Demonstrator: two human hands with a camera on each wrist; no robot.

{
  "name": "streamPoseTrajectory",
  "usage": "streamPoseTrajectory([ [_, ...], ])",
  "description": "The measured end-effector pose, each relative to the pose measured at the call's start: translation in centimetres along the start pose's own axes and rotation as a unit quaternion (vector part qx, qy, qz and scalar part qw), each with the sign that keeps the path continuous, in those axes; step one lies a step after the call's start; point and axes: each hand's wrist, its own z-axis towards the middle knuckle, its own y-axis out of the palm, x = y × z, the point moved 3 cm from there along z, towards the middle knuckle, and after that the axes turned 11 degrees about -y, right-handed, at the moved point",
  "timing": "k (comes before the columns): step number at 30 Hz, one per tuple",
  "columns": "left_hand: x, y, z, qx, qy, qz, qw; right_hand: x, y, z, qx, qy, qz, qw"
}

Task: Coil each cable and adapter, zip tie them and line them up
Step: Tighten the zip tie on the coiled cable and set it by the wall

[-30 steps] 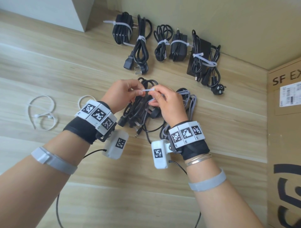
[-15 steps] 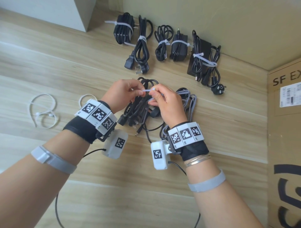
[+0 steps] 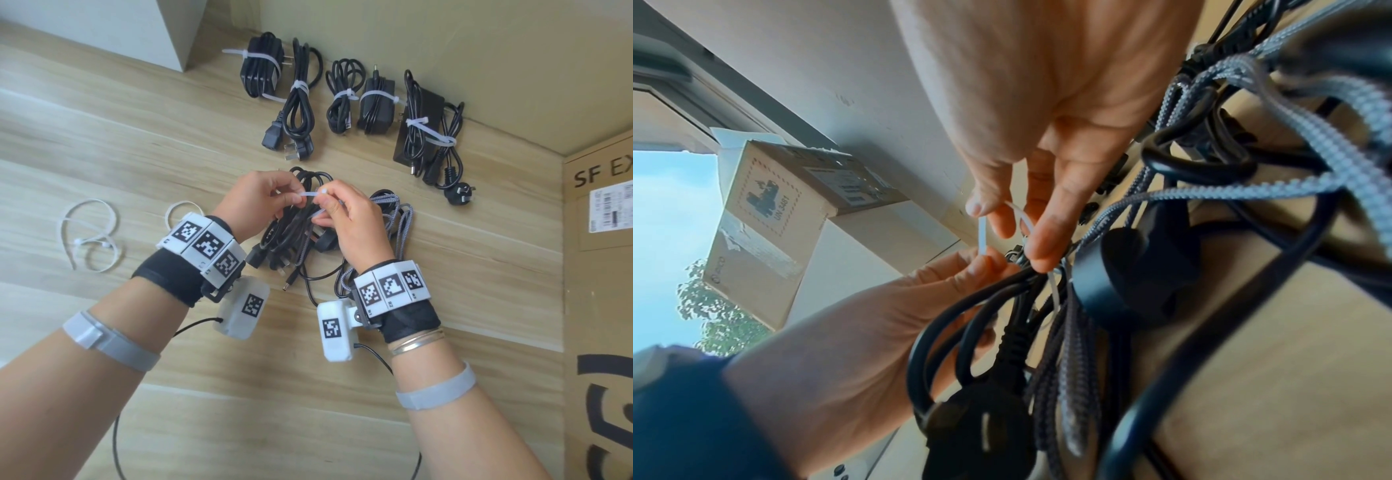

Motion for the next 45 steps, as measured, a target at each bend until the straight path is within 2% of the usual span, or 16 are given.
streamPoseTrajectory([
  [14, 0.4, 0.0, 0.0, 0.005, 0.003, -0.003, 1.0, -0.3, 0.1, 0.3, -0.02, 0.009, -0.008, 1.0],
  [19, 1.3, 0.2, -0.7, 0.051, 0.064, 0.044, 0.996, -0.7, 0.2, 0.3, -0.02, 0.039, 0.001, 0.999],
  [24, 1.2, 0.2, -0.8, 0.031, 0.076, 0.012, 0.997, -0.6, 0.1, 0.0, -0.034, 0.039, -0.02, 0.998],
  [28, 1.1, 0.7, -0.7, -0.008, 0.113, -0.029, 0.993, -0.9, 0.0, 0.1, -0.012, 0.035, 0.004, 0.999],
  [33, 1.4, 1.1, -0.3, 0.008, 0.147, 0.002, 0.989, -1.6, -1.0, 0.1, -0.023, 0.028, -0.094, 0.995],
  [36, 1.2, 1.2, 0.1, 0.016, 0.129, 0.06, 0.99, -1.7, -2.4, -0.1, -0.007, 0.046, -0.114, 0.992],
  [40, 1.2, 0.8, 0.1, -0.005, 0.082, 0.072, 0.994, -1.5, -5.6, -0.5, 0.031, 0.067, -0.121, 0.99],
  [42, 1.5, 1.0, -0.1, -0.011, 0.077, 0.09, 0.993, -1.3, -6.5, -0.7, 0.015, 0.076, -0.13, 0.988],
  [45, 1.5, 1.3, 0.1, -0.002, 0.069, 0.095, 0.993, -1.6, -5.7, -0.7, -0.096, 0.134, -0.124, 0.979],
])
